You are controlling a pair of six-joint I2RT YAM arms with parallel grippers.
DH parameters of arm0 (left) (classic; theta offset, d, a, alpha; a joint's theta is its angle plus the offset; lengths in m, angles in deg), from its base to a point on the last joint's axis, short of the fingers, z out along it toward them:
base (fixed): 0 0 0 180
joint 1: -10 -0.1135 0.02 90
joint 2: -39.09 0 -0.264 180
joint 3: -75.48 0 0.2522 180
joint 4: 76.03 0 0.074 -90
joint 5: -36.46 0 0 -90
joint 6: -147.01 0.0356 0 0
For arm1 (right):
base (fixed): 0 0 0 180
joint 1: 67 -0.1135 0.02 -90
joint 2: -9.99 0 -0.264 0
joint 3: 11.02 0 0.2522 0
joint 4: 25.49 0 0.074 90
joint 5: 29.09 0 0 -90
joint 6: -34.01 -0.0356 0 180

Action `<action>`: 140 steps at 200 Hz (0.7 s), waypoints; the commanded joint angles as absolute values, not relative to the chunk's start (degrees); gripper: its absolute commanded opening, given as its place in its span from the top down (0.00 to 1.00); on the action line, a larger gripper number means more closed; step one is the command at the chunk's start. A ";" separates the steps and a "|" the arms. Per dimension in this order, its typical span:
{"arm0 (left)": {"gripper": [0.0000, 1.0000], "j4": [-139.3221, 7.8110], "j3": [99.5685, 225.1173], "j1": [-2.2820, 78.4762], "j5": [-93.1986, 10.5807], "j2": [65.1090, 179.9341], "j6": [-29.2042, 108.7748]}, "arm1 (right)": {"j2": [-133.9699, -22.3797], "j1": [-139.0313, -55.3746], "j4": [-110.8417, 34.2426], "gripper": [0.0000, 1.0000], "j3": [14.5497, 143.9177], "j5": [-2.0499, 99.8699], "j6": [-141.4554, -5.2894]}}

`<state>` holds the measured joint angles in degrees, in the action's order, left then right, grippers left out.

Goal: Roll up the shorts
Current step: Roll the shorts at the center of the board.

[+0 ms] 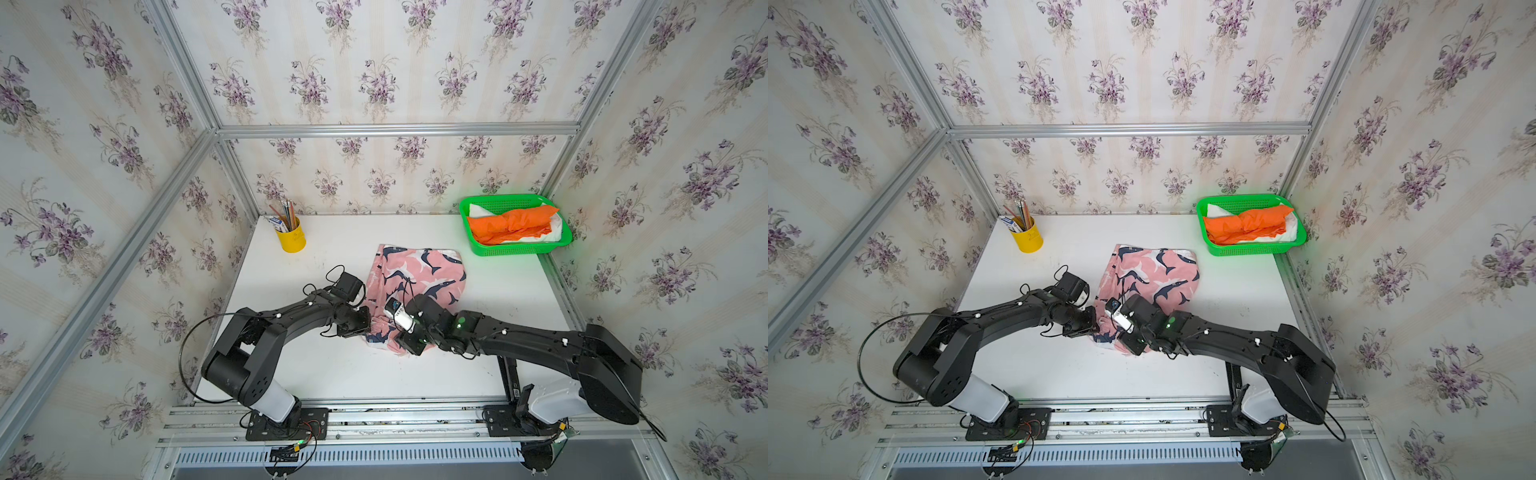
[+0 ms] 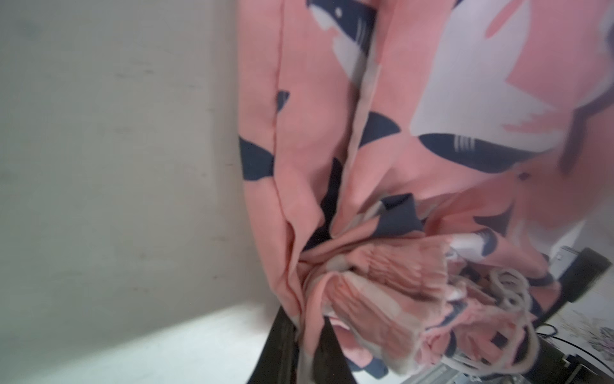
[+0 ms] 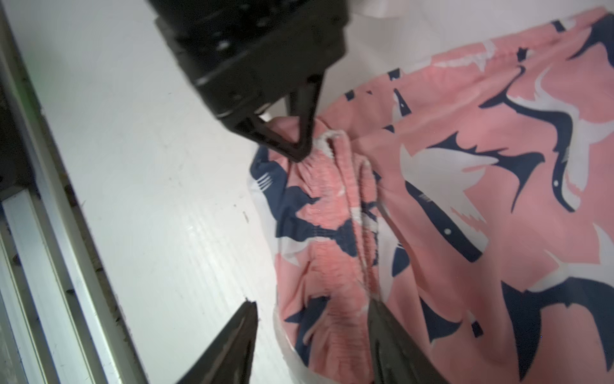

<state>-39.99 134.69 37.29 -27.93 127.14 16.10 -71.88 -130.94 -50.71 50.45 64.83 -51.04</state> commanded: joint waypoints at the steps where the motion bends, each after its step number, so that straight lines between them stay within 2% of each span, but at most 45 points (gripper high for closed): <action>1: 0.86 -38.08 134.28 37.20 -23.76 125.11 13.68 | -72.43 -135.20 -46.05 0.35 48.66 72.93 -45.88; 27: 0.84 -36.05 134.26 37.24 -22.39 122.83 13.59 | -75.52 -140.74 -36.72 0.32 44.39 79.01 -38.31; 40: 0.84 -34.91 134.41 37.24 -21.63 122.22 13.85 | -78.39 -141.87 -33.16 0.31 43.53 85.44 -35.36; 59: 0.83 -34.36 133.61 37.22 -20.49 121.02 13.59 | -81.71 -142.53 -27.71 0.29 42.34 92.05 -30.31; 73: 0.82 -33.73 133.05 37.23 -19.87 120.61 13.25 | -85.15 -142.59 -25.49 0.23 42.35 95.30 -27.82; 96: 0.81 -33.50 132.01 36.89 -19.11 117.13 12.56 | -89.13 -142.83 -22.53 0.24 41.53 99.81 -26.00; 108: 0.81 -32.88 131.78 36.27 -18.99 116.47 12.53 | -89.20 -143.22 -19.82 0.29 39.85 103.15 -25.47; 114: 0.80 -32.61 131.61 36.15 -19.04 116.13 12.58 | -88.66 -143.31 -20.06 0.36 39.37 102.85 -25.85; 128: 0.79 -32.14 131.34 35.59 -18.99 115.58 12.78 | -86.74 -143.86 -23.81 0.58 39.58 101.02 -28.74; 140: 0.79 -31.25 131.40 35.39 -19.61 115.21 13.23 | -85.12 -144.71 -28.35 0.81 40.58 98.06 -31.76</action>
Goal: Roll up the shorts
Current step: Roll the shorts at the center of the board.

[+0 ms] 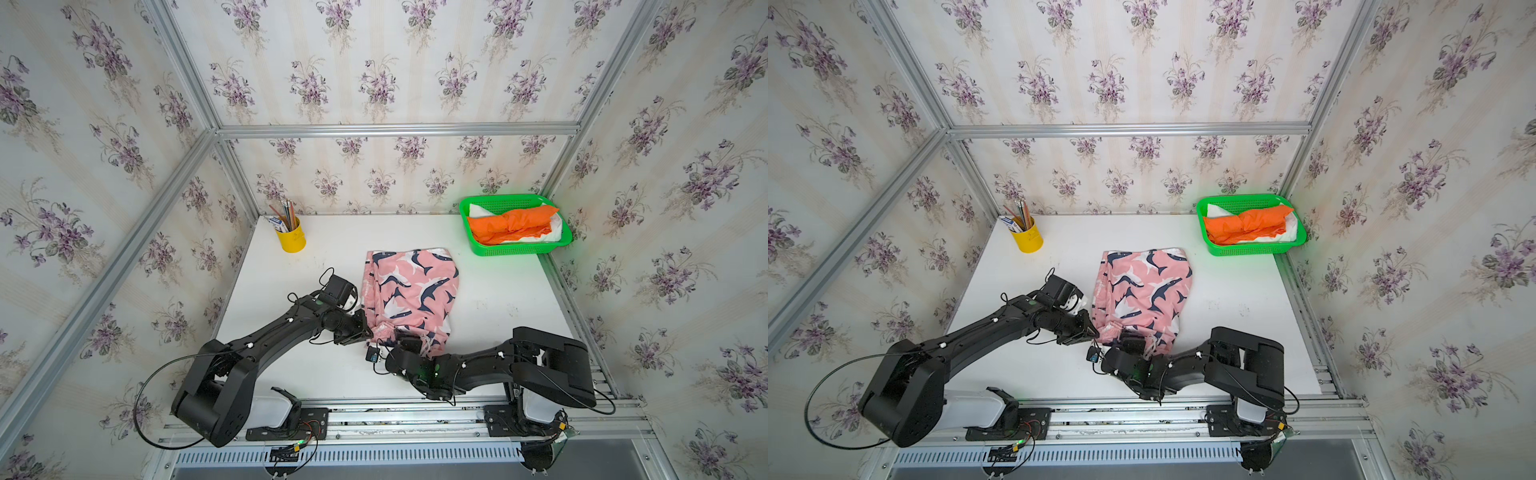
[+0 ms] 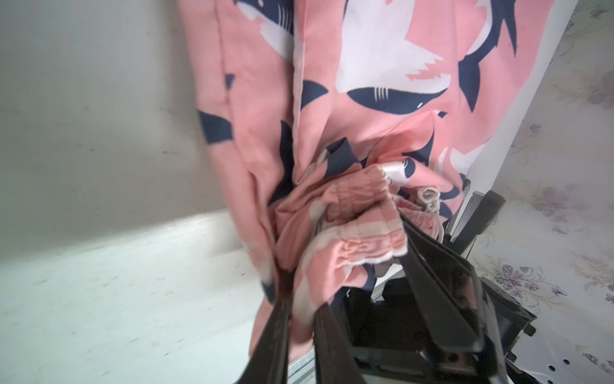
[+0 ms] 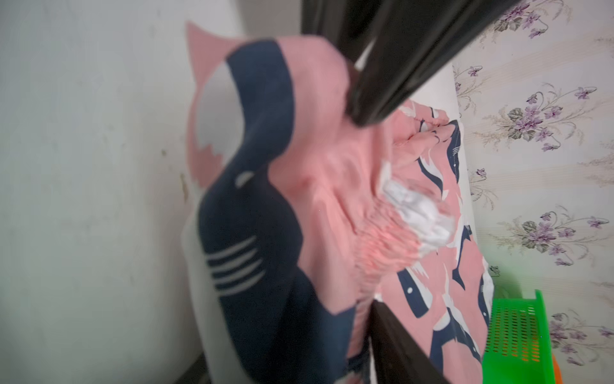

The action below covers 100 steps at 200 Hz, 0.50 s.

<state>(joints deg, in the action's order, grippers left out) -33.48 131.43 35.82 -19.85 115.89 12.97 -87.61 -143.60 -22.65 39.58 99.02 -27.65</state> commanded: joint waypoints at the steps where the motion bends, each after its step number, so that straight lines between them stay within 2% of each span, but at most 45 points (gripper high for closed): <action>1: 0.78 -31.16 131.37 35.40 -19.70 115.21 13.32 | -85.03 -144.79 -28.79 0.83 40.74 97.68 -32.14; 9: 0.76 -30.39 131.67 35.34 -20.49 114.94 13.63 | -84.19 -144.95 -33.49 0.89 42.17 93.60 -35.16; 20: 0.67 -28.11 132.48 35.38 -22.66 114.37 14.55 | -83.41 -144.92 -39.43 0.94 44.40 86.86 -39.16; 45: 0.51 -21.32 134.65 35.24 -31.46 109.29 16.33 | -83.54 -143.29 -49.79 0.95 49.72 66.09 -45.13; 62: 0.45 -17.14 135.75 35.00 -37.02 105.31 17.14 | -84.97 -140.88 -53.46 0.96 52.82 53.56 -47.56; 69: 0.39 -16.04 135.89 34.86 -38.38 103.95 17.21 | -85.72 -139.61 -54.53 0.96 54.20 49.26 -48.42; 100: 0.34 -15.92 134.37 34.43 -39.11 99.46 17.11 | -89.31 -132.29 -57.90 0.99 60.08 32.24 -49.36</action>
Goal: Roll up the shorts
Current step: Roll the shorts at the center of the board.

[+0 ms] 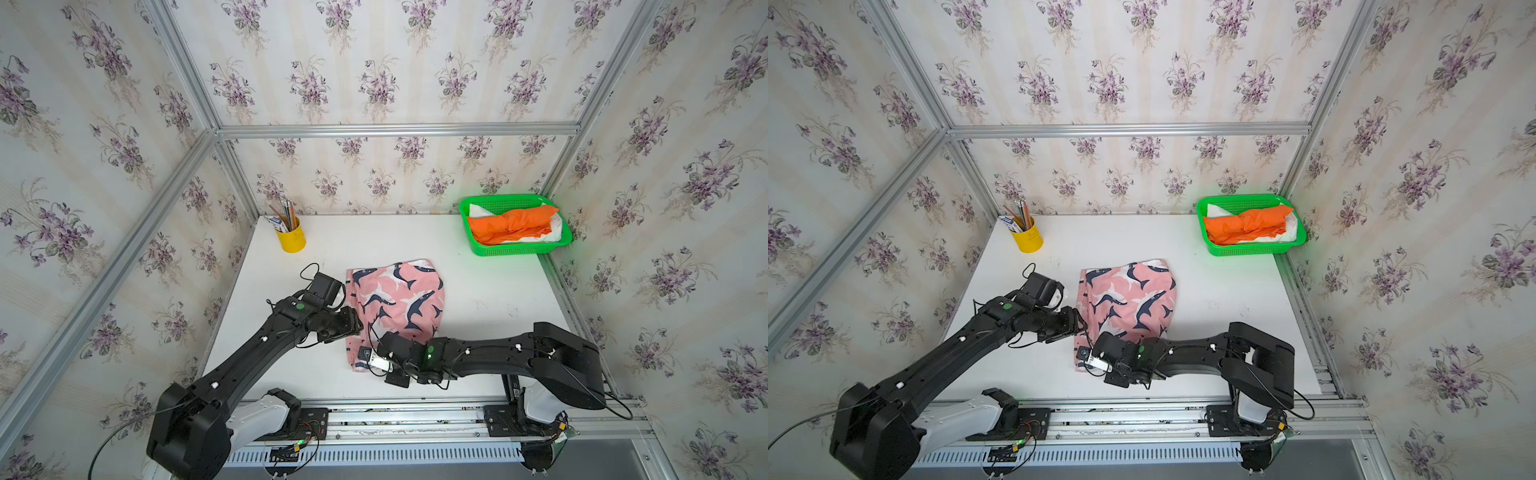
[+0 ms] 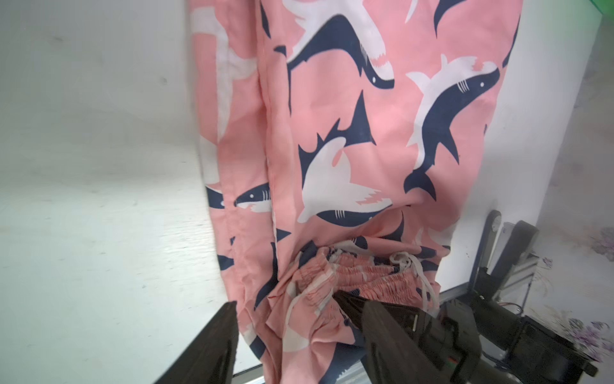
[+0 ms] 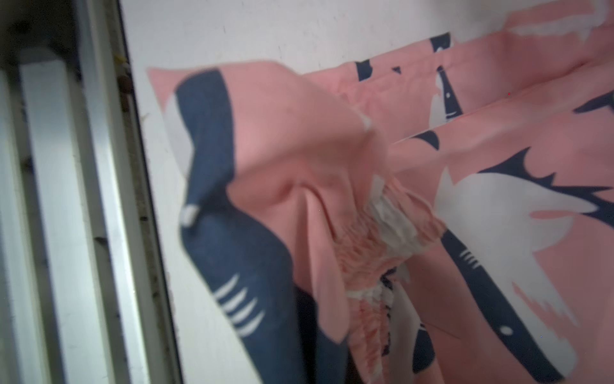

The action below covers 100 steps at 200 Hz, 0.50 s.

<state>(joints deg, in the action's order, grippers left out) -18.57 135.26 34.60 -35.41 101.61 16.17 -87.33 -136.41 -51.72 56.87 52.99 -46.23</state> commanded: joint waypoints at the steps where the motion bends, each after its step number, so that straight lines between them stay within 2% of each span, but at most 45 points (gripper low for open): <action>1: 0.34 -16.07 134.26 34.43 -38.94 99.38 17.19 | -89.41 -132.03 -57.93 0.99 60.24 31.46 -49.29; 25: 0.30 -22.77 130.85 34.48 -33.40 97.69 17.23 | -93.15 -126.59 -59.67 0.99 63.30 20.86 -47.81; 62: 0.21 -33.33 125.64 34.55 -23.19 98.53 16.84 | -98.99 -120.36 -62.53 1.00 66.01 10.97 -44.51; 100: 0.20 -39.84 124.08 35.57 -17.19 103.82 18.09 | -104.40 -117.61 -65.66 1.00 70.14 7.89 -42.60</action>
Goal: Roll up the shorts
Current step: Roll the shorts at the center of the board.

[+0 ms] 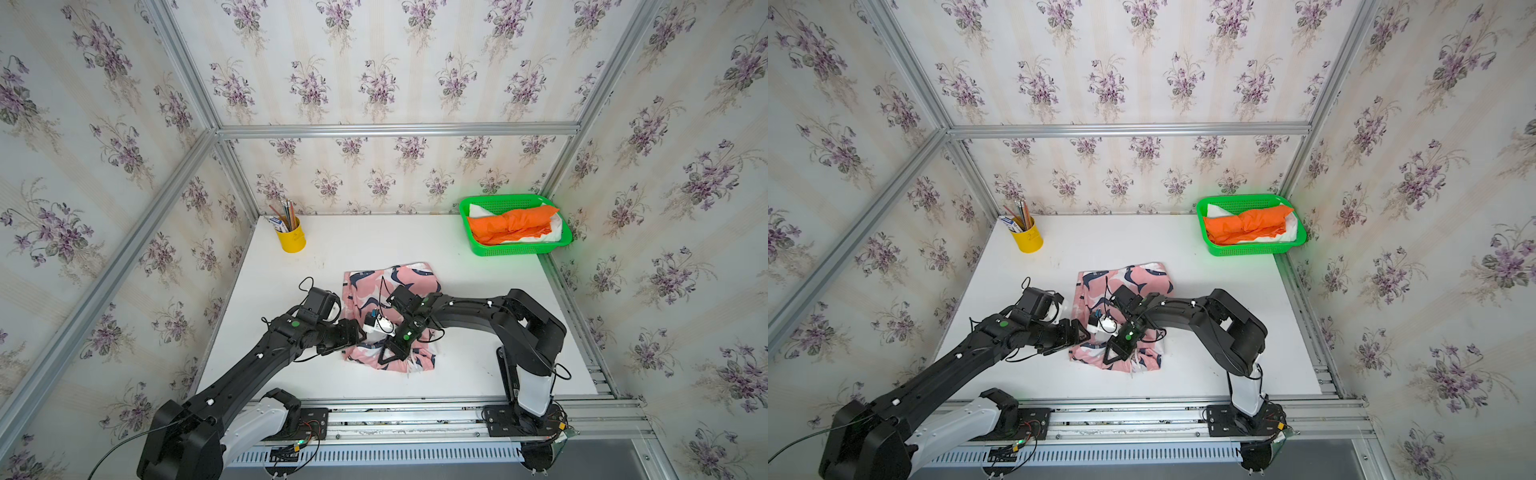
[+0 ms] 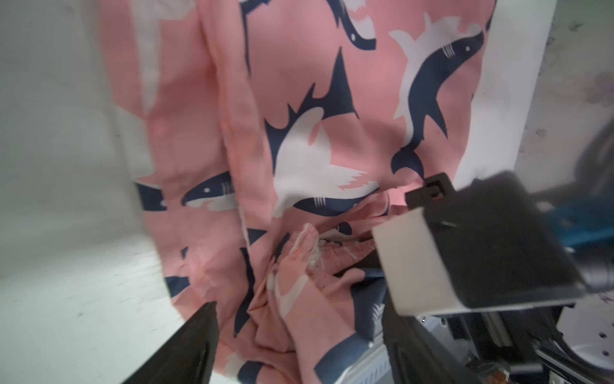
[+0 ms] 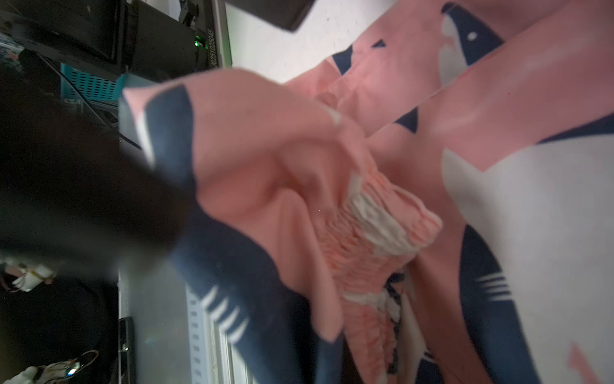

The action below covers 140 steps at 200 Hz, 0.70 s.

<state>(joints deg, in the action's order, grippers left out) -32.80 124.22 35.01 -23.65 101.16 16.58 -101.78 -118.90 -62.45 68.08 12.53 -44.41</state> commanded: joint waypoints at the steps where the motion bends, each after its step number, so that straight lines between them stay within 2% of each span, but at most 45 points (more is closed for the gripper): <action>1: 0.20 -39.85 124.10 35.61 -17.08 103.93 18.17 | -104.51 -117.57 -65.68 1.00 70.28 7.81 -42.66; 14: 0.24 -39.56 124.79 36.54 -16.80 105.99 19.28 | -106.09 -117.12 -66.05 1.00 71.63 7.36 -43.09; 26: 0.33 -39.05 125.34 37.24 -16.93 107.15 20.06 | -106.80 -116.92 -66.15 1.00 72.41 8.07 -43.60; 37: 0.44 -38.66 125.63 37.35 -16.93 107.81 20.70 | -106.91 -116.54 -65.87 1.00 72.57 8.60 -44.52; 41: 0.52 -38.56 125.63 37.47 -16.97 107.94 20.89 | -106.78 -116.37 -65.56 1.00 72.54 8.63 -44.74; 61: 0.76 -36.93 125.87 37.48 -18.90 108.26 21.77 | -105.33 -115.24 -63.85 0.99 71.20 9.14 -47.01; 68: 0.82 -35.84 126.04 37.45 -20.38 108.27 21.84 | -104.58 -114.81 -63.27 0.99 70.48 9.78 -47.80; 79: 0.92 -33.85 126.36 37.34 -23.38 108.28 21.42 | -102.80 -114.26 -62.10 0.91 69.04 11.34 -49.37; 104: 0.98 -31.52 126.57 36.68 -27.65 108.60 20.74 | -97.31 -113.67 -61.44 0.66 65.18 17.22 -51.30; 119: 1.00 -31.81 126.33 35.95 -28.23 109.14 20.31 | -93.47 -113.67 -61.24 0.61 62.05 19.73 -51.81; 140: 1.00 -31.95 126.84 35.52 -28.40 111.14 20.50 | -89.60 -113.52 -61.13 0.59 58.77 22.67 -52.69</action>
